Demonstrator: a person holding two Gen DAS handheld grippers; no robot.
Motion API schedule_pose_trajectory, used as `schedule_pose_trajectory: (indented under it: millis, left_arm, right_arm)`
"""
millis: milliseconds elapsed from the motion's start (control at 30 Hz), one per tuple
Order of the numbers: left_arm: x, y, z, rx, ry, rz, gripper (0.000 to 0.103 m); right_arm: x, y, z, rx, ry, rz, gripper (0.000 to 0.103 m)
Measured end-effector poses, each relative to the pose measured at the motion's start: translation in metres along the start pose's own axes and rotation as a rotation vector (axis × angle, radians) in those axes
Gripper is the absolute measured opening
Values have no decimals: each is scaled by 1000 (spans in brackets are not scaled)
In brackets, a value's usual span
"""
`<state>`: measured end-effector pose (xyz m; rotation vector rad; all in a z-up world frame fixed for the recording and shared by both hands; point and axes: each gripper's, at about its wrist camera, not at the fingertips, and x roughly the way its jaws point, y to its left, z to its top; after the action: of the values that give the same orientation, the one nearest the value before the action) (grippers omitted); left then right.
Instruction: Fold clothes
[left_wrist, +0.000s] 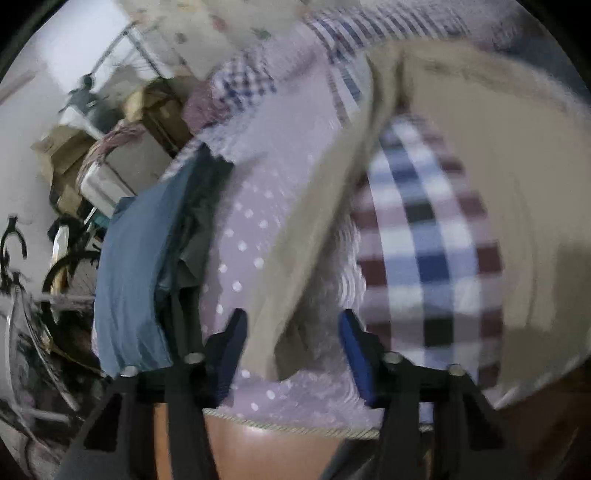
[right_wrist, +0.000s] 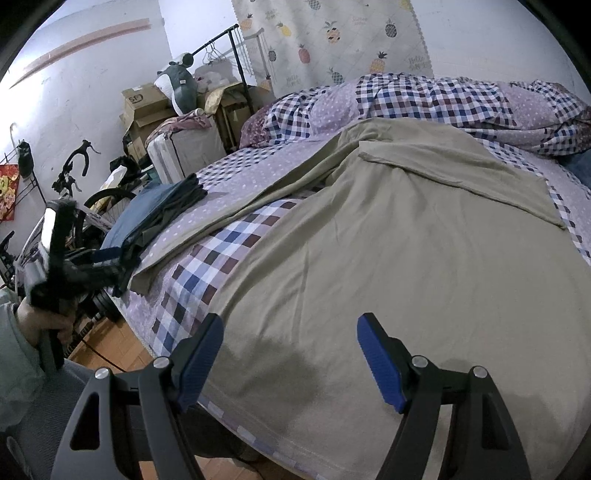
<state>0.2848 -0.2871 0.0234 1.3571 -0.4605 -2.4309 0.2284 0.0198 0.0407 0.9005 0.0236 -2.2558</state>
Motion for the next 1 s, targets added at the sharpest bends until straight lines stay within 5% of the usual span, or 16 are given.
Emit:
schedule_pose_trajectory:
  millis: [67,100,133,267,400,467,533,633,700,833,1000]
  left_arm:
    - [11,2,-3,-1,26,-19,20]
    - [14,7,-2,-18,29,-28,4]
    - [13,11,-2,-44,17,-56,0]
    - [-20,33,-5,-170,-98,-282,0]
    - [-60,56,-14,-280,-201,-602,0]
    - [-67,66,-18,-310,-223,-663,0]
    - [-67,77,-19,-328,-227,-615,0]
    - [-58,80,-18,-251,-193,-360,2]
    - [-41,74,-19,-185,-137,-266,9]
    - [-24,47,-24,-50,-67,-202,51]
    - [-6,26,-19,64,-30,-123,53]
  right_arm:
    - [0,0,0,0,1,1,79]
    - [0,0,0,0,1,1,79]
    - [0,0,0,0,1,2,79]
    - [1,1,0,-1,4,2,79]
    - [1,0,0,1,6,6,79]
    - [3,1,0,3,11,11,79]
    - [5,3,-1,1,16,16,79]
    - [8,7,-3,-11,24,23,79]
    - [8,10,-5,-19,28,27,79]
    - [9,12,-6,-28,32,29,79]
    - [12,10,-6,-18,40,22,79]
